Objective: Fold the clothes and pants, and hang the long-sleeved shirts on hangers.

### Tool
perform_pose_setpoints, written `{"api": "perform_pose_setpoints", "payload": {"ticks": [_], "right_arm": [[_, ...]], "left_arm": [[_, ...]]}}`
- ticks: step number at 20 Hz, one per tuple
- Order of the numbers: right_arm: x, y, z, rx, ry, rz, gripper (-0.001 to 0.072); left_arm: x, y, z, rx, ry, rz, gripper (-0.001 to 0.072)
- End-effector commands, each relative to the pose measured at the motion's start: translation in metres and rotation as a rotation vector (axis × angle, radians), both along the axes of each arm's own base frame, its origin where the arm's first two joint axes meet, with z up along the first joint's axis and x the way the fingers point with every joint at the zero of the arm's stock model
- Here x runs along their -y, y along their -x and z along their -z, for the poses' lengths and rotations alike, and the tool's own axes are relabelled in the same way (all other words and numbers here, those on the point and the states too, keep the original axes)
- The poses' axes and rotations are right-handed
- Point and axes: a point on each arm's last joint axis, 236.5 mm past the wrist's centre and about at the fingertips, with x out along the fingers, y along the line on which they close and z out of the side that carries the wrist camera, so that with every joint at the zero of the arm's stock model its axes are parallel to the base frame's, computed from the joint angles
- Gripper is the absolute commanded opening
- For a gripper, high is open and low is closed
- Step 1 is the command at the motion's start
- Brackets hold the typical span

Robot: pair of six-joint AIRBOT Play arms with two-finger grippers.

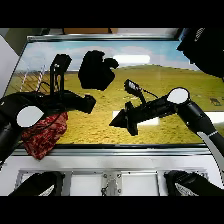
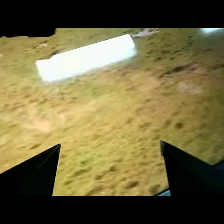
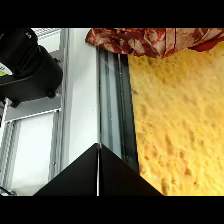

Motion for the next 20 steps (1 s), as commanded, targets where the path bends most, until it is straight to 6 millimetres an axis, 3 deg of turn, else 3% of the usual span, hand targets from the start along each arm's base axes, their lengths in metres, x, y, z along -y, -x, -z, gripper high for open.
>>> {"api": "perform_pose_setpoints", "payload": {"ticks": [1, 4, 7, 10, 14, 15, 16, 17, 18, 20], "right_arm": [[0.000, 0.000, 0.000, -0.001, 0.000, -0.001, 0.0008], [0.000, 0.000, 0.000, 0.000, 0.000, -0.001, 0.0008], [0.000, 0.000, 0.000, -0.001, 0.000, -0.001, 0.0008], [0.000, 0.000, 0.000, -0.001, 0.000, -0.001, 0.0008], [0.000, 0.000, 0.000, 0.034, -0.004, -0.015, 0.0009], [0.000, 0.000, 0.000, 0.034, -0.004, -0.014, 0.0008], [0.000, 0.000, 0.000, 0.034, -0.004, -0.014, 0.0008], [0.000, 0.000, 0.000, 0.034, -0.004, -0.014, 0.0008], [0.000, 0.000, 0.000, 0.034, -0.005, -0.014, 0.0008], [-0.003, 0.005, -0.007, -0.017, -0.031, -0.014, 0.0008]], "left_arm": [[-0.081, -0.014, 0.023, -0.019, -0.307, -0.100, 0.0715], [-0.163, -0.005, 0.077, -0.248, -0.478, -0.269, 0.0715], [-0.220, 0.009, 0.150, -0.431, -0.498, -0.393, 0.0715], [-0.256, 0.028, 0.208, -0.570, -0.484, -0.487, 0.0715], [-0.267, 0.050, 0.254, -0.712, -0.500, -0.489, 0.0714], [-0.266, 0.053, 0.259, -0.738, -0.506, -0.484, 0.0674], [-0.266, 0.055, 0.261, -0.748, -0.508, -0.482, 0.0424], [-0.265, 0.054, 0.260, -0.742, -0.510, -0.478, 0.0117], [-0.262, 0.051, 0.254, -0.732, -0.511, -0.471, 0.0013], [-0.248, 0.037, 0.224, -0.657, -0.509, -0.447, 0.0013]]}}
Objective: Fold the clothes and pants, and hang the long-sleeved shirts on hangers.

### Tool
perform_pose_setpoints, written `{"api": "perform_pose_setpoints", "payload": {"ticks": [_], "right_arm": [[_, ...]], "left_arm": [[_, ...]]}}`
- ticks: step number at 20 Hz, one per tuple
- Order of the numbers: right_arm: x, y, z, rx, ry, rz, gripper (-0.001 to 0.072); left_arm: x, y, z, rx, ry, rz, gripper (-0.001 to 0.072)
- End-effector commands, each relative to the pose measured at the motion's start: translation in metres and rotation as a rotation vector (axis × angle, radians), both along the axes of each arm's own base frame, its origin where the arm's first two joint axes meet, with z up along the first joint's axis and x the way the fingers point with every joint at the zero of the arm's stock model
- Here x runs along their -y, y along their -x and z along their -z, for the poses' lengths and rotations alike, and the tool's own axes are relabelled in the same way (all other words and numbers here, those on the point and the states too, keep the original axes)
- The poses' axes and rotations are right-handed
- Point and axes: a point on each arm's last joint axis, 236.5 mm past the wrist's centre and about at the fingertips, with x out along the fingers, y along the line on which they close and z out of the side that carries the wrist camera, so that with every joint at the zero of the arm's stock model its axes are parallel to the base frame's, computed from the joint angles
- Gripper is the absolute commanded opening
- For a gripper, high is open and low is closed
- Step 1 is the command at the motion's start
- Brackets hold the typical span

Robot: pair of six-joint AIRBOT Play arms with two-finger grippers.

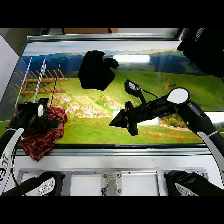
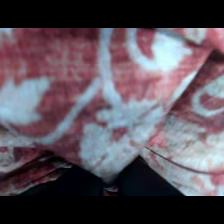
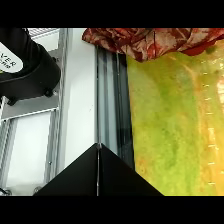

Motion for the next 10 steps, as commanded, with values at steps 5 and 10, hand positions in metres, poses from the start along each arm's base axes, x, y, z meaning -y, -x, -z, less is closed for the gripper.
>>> {"api": "perform_pose_setpoints", "payload": {"ticks": [5, 10], "right_arm": [[-0.004, 0.030, -0.026, -0.165, -0.085, -0.070, 0.0008], [0.033, 0.007, 0.006, -0.308, 0.096, 0.092, 0.0006]], "left_arm": [[0.154, -0.039, -0.140, 0.351, 0.296, 0.251, 0.0013], [0.302, -0.020, -0.225, 0.591, 0.526, 0.602, 0.0013]]}}
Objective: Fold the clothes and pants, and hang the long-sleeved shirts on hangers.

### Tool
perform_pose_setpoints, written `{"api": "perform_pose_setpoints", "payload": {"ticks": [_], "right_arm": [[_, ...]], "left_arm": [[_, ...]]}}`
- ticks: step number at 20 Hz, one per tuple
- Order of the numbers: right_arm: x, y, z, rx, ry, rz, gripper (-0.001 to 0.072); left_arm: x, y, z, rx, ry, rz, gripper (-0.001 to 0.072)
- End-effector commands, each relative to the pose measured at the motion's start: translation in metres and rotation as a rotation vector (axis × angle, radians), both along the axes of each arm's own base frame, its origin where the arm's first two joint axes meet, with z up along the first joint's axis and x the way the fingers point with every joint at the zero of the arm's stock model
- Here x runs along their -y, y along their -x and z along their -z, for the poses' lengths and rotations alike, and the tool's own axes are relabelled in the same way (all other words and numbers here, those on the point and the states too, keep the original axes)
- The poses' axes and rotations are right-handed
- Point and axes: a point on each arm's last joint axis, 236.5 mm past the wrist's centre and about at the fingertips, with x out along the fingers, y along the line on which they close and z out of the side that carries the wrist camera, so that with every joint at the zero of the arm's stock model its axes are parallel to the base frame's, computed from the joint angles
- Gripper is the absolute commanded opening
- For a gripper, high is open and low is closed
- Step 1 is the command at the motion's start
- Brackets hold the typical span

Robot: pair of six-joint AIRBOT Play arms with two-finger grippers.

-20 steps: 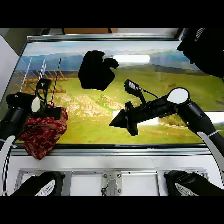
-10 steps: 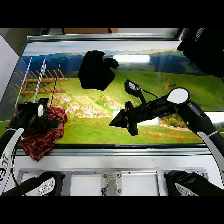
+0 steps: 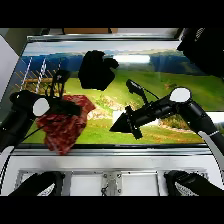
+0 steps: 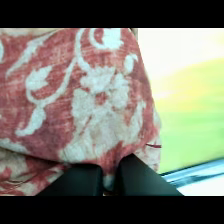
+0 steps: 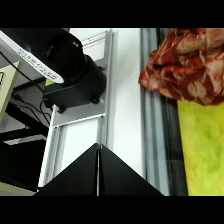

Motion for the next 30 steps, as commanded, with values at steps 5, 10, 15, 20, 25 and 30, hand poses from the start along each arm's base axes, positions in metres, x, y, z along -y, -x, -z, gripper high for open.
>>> {"api": "perform_pose_setpoints", "payload": {"ticks": [5, 10, 15, 20, 25, 30], "right_arm": [[0.145, -0.117, 0.024, -0.188, 0.234, 0.710, 0.0007], [0.266, -0.166, -0.007, -0.235, 0.121, 1.217, 0.0006], [0.321, -0.156, 0.033, -0.250, 0.329, 1.331, 0.0084], [0.340, -0.145, 0.084, -0.336, 0.502, 1.299, 0.0688], [0.389, -0.126, 0.171, -0.509, 0.760, 1.379, 0.0687], [0.375, -0.124, 0.234, -0.706, 0.749, 1.318, 0.0688]], "left_arm": [[0.170, 0.002, -0.067, 0.179, 0.206, 0.307, 0.0013], [0.231, -0.045, -0.062, 0.198, 0.287, 0.307, 0.0022], [0.176, -0.102, -0.031, 0.093, 0.222, 0.121, 0.0693], [0.048, -0.092, 0.059, -0.201, 0.228, -0.195, 0.0694], [-0.018, -0.024, 0.159, -0.499, 0.298, -0.458, 0.0694], [0.016, -0.015, 0.181, -0.502, 0.468, -0.473, 0.0694]]}}
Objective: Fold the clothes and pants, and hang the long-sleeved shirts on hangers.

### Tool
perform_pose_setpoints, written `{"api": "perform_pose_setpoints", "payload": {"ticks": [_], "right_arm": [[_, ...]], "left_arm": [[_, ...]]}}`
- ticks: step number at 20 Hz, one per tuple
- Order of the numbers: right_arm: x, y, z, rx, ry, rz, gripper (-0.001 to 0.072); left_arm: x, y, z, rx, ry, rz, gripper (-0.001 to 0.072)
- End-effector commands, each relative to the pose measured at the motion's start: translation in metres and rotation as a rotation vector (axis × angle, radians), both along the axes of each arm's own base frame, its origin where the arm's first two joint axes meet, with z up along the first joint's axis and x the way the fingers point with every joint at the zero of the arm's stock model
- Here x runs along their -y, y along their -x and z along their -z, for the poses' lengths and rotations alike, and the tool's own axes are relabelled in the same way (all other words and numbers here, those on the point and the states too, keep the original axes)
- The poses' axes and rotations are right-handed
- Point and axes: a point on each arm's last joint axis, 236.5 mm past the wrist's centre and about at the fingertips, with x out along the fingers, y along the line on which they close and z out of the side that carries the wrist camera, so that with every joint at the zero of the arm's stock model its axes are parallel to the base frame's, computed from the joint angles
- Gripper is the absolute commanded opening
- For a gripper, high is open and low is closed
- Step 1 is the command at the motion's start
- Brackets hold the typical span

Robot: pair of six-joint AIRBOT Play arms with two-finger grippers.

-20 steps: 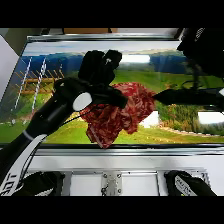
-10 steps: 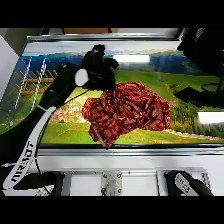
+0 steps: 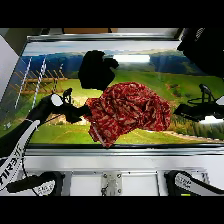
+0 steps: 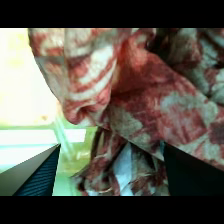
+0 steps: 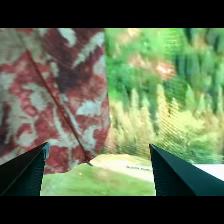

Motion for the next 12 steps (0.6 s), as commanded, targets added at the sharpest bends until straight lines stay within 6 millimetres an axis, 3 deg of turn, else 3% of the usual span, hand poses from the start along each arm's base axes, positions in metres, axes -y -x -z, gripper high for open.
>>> {"api": "perform_pose_setpoints", "payload": {"ticks": [1, 5, 11, 12], "right_arm": [[-0.007, 0.002, 0.042, -0.091, -0.071, 0.036, 0.0687], [-0.026, -0.009, 0.064, -0.108, -0.175, 0.070, 0.0688], [-0.056, -0.025, 0.075, -0.084, -0.147, 0.002, 0.0679], [-0.060, -0.027, 0.075, -0.075, -0.140, -0.008, 0.0575]], "left_arm": [[0.018, 0.001, 0.012, 0.031, 0.079, -0.055, 0.0694], [0.039, -0.010, 0.020, 0.023, 0.079, -0.011, 0.0694], [0.066, -0.046, 0.018, 0.053, 0.091, 0.037, 0.0692], [0.066, -0.048, 0.020, 0.044, 0.091, 0.038, 0.0611]]}}
